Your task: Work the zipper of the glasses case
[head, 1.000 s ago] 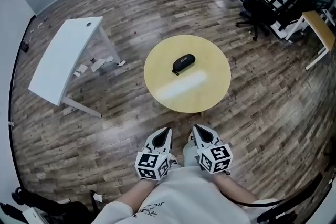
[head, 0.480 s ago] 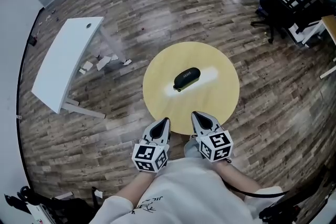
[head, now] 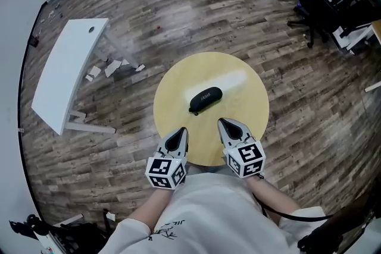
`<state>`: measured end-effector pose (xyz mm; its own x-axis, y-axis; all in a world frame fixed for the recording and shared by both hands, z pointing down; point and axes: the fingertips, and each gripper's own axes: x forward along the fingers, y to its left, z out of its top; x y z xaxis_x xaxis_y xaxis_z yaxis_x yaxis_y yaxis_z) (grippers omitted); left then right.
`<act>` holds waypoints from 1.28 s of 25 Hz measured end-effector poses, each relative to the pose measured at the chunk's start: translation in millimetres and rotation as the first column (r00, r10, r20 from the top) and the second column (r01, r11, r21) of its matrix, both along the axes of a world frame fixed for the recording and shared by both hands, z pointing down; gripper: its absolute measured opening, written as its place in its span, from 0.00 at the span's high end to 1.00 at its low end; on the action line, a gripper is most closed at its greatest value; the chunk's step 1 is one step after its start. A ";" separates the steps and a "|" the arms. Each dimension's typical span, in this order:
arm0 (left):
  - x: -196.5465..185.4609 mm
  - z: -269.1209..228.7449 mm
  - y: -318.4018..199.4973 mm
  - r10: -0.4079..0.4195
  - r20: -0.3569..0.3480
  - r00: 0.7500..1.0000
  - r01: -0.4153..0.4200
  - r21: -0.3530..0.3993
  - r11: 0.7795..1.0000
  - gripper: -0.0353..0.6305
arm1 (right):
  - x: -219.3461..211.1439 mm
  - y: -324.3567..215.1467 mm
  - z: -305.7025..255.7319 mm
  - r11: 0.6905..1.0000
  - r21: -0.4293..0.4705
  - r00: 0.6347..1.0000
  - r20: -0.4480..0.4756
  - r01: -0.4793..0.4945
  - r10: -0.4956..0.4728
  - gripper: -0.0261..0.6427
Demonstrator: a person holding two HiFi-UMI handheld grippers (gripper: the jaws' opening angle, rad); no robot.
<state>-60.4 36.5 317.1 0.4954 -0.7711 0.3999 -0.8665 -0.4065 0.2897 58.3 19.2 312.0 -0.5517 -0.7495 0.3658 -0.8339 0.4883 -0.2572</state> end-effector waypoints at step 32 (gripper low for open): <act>22.6 270.8 -91.4 0.408 0.336 0.849 -0.340 -0.243 0.908 0.81 | -41.2 -157.3 203.1 0.986 -0.166 0.947 -0.314 0.013 -0.066 0.96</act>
